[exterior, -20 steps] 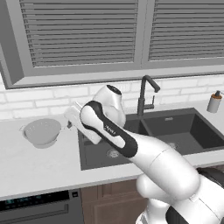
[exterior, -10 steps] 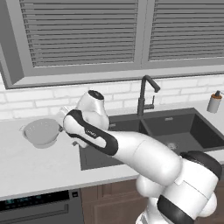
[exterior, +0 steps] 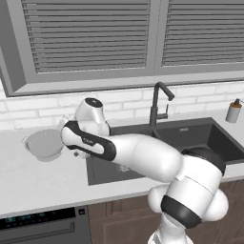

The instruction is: Put the colander in the sink, put the peach in the colander, and turn on the sink faucet and pour water over the colander.

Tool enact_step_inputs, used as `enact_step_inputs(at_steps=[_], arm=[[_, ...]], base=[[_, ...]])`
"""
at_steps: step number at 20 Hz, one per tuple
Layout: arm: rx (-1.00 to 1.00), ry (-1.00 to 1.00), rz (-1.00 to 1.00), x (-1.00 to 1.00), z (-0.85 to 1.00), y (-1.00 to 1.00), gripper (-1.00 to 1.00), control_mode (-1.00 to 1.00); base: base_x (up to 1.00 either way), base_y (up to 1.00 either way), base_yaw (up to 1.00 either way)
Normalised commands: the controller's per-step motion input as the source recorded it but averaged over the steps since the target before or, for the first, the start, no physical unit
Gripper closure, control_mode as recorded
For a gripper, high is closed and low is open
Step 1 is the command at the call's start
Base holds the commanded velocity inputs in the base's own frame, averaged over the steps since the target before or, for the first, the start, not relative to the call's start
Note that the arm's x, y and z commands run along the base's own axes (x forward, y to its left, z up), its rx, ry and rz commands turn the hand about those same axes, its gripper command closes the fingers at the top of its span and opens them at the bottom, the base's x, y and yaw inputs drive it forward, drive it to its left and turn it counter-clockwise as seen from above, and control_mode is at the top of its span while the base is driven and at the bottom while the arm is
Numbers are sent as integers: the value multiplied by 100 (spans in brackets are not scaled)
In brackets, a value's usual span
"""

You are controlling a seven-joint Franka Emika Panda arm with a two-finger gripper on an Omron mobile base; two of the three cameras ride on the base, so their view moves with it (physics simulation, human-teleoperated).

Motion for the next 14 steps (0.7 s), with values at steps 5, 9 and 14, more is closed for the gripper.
enact_step_inputs(at_steps=[5, 9, 14], arm=[[2, 8, 1, 25, -9, 0, -100, -100], [0, 0, 3, 24, -18, 0, -100, -100], [0, 0, 4, 30, -16, 3, -100, -100]], base=[[0, 0, 0], [0, 0, 0], [0, 0, 0]])
